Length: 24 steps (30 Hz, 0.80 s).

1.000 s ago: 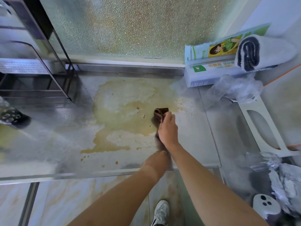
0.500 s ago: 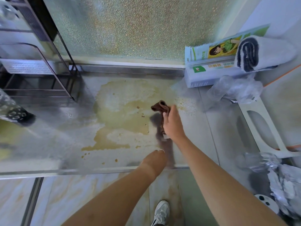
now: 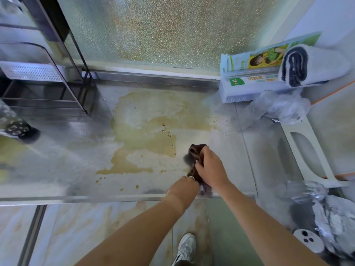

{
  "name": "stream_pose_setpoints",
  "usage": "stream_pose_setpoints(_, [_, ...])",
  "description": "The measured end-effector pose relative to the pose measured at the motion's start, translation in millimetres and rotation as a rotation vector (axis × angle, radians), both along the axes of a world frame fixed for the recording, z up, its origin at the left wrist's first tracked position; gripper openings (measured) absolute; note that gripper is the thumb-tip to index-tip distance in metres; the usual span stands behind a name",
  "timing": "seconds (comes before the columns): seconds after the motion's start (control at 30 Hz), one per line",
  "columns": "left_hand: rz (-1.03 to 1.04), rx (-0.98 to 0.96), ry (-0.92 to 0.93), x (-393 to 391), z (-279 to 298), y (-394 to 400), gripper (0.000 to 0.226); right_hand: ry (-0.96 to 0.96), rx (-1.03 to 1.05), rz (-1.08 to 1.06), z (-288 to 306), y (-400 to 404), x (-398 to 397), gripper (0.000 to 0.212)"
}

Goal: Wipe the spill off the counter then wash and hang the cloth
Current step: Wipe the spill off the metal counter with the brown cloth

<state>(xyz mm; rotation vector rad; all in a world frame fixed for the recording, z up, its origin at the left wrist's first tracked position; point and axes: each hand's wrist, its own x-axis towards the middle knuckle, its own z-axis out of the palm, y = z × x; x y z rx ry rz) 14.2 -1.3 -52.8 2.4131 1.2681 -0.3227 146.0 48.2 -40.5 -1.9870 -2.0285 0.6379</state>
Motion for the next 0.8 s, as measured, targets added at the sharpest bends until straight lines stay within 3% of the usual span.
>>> stream_pose_setpoints(0.2, [0.015,-0.029,-0.105,-6.4,-6.9,-2.5,0.043,0.058,0.081,-0.025,-7.0,7.7,-26.6,0.02])
stream_pose_setpoints(0.43, [0.033,-0.136,-0.054,-0.3,-21.4,-2.1,0.051,0.133,0.092,-0.001,-9.9,30.7,-67.6,0.022])
stream_pose_setpoints(0.8, [0.134,-0.342,0.082,7.1,17.7,20.2,0.047,0.408,0.045,-0.131,8.6,57.8,-63.2,0.015])
